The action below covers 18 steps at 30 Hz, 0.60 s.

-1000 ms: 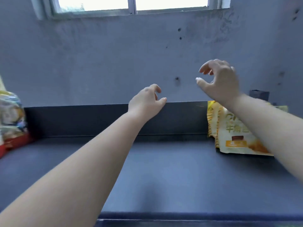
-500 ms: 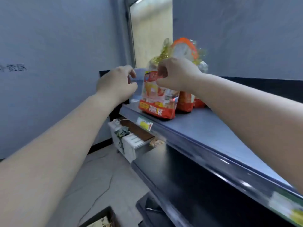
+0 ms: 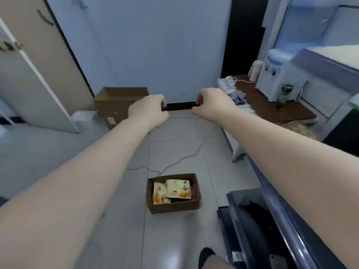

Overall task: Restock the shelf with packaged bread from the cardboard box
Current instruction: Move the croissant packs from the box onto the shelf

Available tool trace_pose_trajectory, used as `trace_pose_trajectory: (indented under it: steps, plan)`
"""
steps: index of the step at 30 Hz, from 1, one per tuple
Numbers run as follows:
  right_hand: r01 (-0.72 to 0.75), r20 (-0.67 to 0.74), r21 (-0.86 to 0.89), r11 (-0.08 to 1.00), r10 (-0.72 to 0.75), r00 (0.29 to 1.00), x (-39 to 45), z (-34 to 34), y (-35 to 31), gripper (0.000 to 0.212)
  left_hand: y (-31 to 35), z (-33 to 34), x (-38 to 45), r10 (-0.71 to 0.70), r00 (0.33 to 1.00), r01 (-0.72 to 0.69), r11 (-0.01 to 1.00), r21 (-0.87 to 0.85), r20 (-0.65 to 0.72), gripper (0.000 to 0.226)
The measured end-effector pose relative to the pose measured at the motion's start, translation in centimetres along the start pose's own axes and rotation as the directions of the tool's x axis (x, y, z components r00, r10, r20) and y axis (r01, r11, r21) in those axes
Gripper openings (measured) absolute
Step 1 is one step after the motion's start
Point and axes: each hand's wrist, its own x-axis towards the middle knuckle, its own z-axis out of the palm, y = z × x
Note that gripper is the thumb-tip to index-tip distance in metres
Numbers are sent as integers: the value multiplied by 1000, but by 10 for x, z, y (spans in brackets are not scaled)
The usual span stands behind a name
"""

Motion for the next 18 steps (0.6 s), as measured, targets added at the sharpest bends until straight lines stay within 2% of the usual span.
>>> trace_pose_trajectory:
  steps: [5,8,12,18]
  plan:
    - [-88,231,70,994,69,970,68,119,35,32,-60,88,51,-156,977,154,988,19,144,22]
    - [-165,348,90,982,124,929,110,183,58,34,-94,150,86,-272,933,282,959,-11,234,21]
    - [-310,464,104,945,230,856,151,282,94,33,-141,252,110,-355,842,377,926,28,405,26]
    - [-534,617,-19,845,430,659,159,457,171,30,-227,426,119,-458,650,519,850,85,606,38]
